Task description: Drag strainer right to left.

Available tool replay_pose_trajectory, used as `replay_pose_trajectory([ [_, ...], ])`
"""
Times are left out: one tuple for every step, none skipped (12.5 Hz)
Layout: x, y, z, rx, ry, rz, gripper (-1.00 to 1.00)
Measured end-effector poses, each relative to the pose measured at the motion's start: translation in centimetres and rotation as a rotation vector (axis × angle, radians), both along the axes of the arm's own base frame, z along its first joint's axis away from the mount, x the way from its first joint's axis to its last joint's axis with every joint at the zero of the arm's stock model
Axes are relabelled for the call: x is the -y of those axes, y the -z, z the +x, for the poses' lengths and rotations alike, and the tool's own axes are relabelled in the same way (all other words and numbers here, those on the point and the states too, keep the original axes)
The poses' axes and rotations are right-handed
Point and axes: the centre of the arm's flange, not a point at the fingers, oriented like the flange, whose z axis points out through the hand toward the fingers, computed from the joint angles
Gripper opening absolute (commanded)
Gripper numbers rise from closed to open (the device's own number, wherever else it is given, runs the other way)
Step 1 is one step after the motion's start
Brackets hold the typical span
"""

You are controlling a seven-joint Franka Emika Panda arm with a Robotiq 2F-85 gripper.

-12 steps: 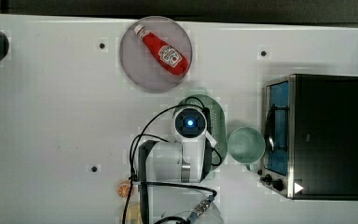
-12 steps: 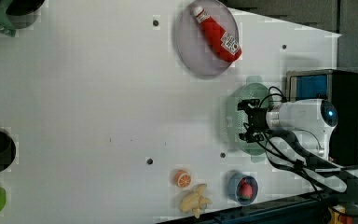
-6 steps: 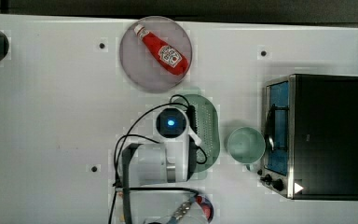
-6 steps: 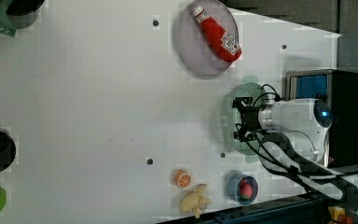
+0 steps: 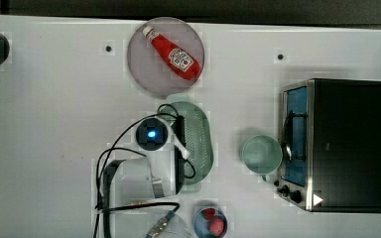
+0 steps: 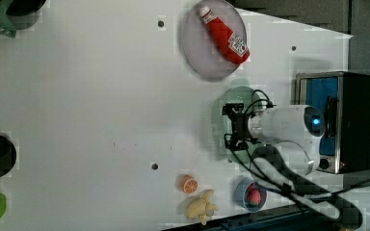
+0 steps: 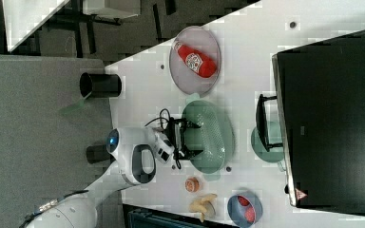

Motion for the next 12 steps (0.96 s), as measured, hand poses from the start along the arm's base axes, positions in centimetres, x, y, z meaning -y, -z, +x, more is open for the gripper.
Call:
replay_pose_trajectory([
  [-1.1, 0.2, -0.4, -0.002, 0.002, -0.006, 1.00],
  [-2.2, 0.3, -1.0, -0.022, 0.006, -0.010, 1.00],
  [-3.2, 0.4, -1.4, -0.026, 0.005, -0.013, 1.00],
  [-3.9, 0.5, -1.6, -0.029, 0.026, -0.017, 1.00],
  [-4.8, 0.5, -1.9, -0.031, 0.034, -0.016, 1.00],
  [-5.7, 0.5, -2.1, -0.030, 0.048, -0.010, 1.00],
  [-6.9, 0.4, -1.6, -0.020, 0.052, -0.009, 1.00],
  [-8.3, 0.2, -1.1, -0.002, 0.034, -0.004, 1.00],
  [-9.6, -0.2, -1.0, 0.009, 0.030, 0.005, 1.00],
  [-10.8, -0.6, -0.9, 0.016, 0.047, 0.017, 1.00],
  [-12.0, -0.8, -0.9, 0.022, 0.070, 0.040, 1.00],
  [-13.1, -0.9, -0.9, 0.030, 0.062, 0.049, 1.00],
])
